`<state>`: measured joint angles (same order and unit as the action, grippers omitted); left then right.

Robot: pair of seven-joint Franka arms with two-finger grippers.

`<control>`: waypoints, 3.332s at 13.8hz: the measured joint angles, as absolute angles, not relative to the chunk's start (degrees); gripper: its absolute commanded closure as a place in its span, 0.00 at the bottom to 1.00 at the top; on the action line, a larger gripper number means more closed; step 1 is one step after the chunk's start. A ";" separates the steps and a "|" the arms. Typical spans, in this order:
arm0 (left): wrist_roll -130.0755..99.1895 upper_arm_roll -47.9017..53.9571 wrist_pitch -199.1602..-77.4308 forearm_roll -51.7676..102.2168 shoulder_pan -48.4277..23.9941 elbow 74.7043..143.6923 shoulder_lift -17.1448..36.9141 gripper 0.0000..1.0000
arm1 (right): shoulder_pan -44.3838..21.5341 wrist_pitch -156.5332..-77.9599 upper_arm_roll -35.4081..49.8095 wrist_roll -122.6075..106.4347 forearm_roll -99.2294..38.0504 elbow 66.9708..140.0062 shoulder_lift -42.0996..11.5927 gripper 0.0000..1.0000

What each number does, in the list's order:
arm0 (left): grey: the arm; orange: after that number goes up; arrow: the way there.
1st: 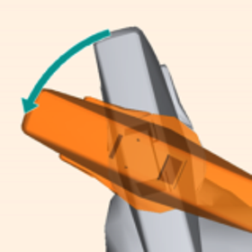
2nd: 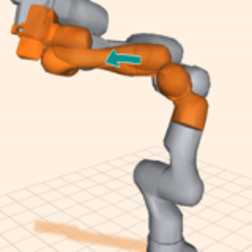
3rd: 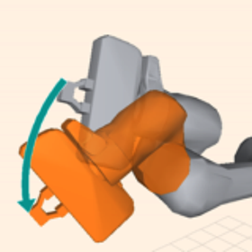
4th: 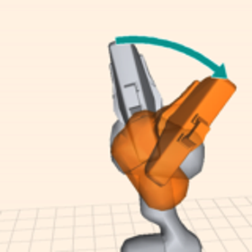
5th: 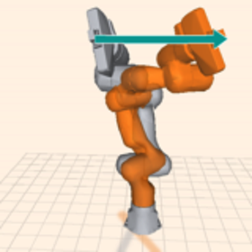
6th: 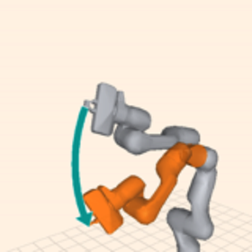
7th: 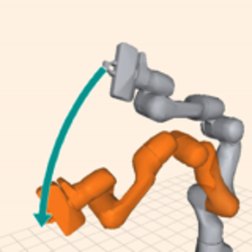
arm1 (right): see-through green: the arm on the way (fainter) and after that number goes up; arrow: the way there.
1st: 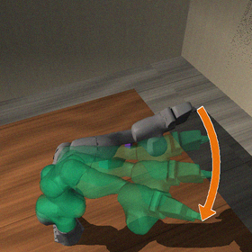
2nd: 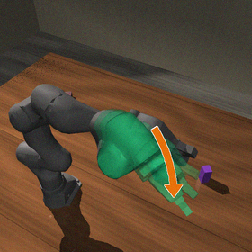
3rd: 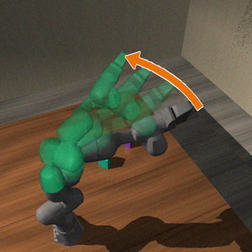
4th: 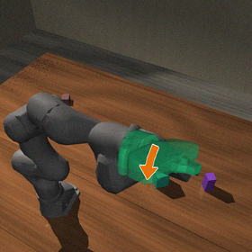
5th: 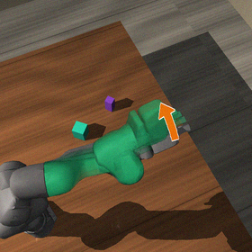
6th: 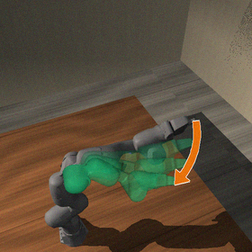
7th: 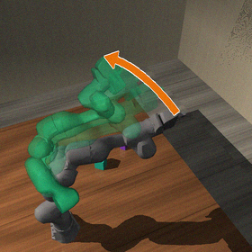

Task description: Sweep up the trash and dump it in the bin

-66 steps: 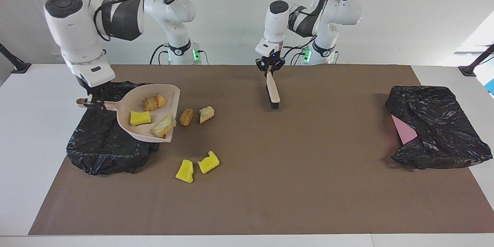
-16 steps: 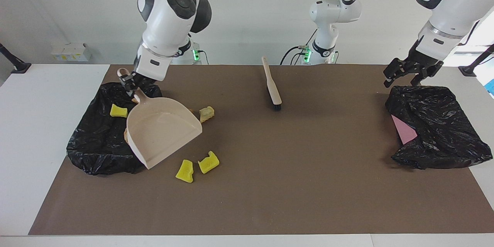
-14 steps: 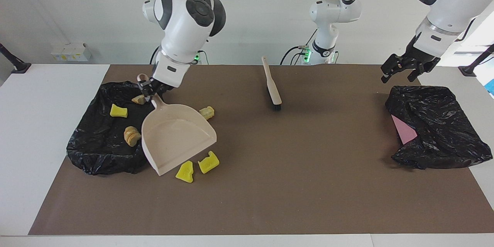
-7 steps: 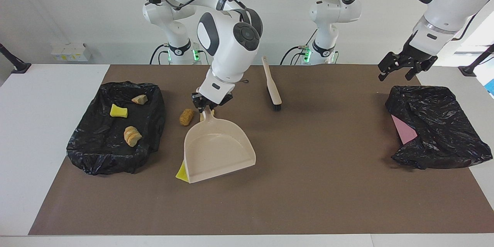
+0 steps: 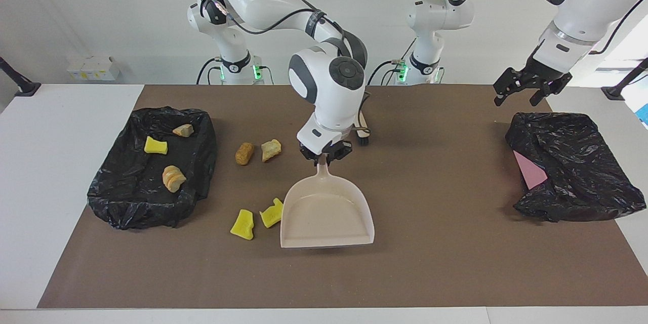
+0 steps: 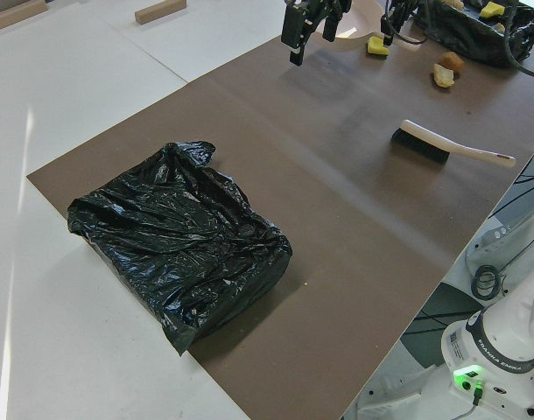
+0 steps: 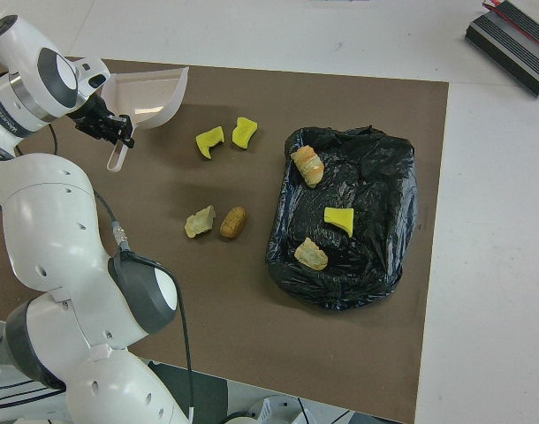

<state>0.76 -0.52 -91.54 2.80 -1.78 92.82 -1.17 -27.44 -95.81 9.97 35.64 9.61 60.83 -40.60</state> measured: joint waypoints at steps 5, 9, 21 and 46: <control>0.86 0.14 -91.54 2.52 -2.32 92.82 -1.16 0.00 | -30.26 -101.58 9.96 41.81 7.20 58.76 -45.67 1.00; 1.29 0.28 -91.55 0.48 -2.92 92.82 -1.08 0.00 | -31.36 -102.88 10.32 42.54 5.05 57.90 -47.44 1.00; 1.59 0.25 -91.56 0.36 -2.99 92.55 -0.38 0.00 | -31.52 -102.88 10.70 42.54 4.57 57.63 -48.15 0.35; -25.15 11.57 -118.84 0.44 -18.92 95.54 22.36 0.00 | -42.53 -125.26 15.42 42.62 -4.39 124.60 -5.90 0.18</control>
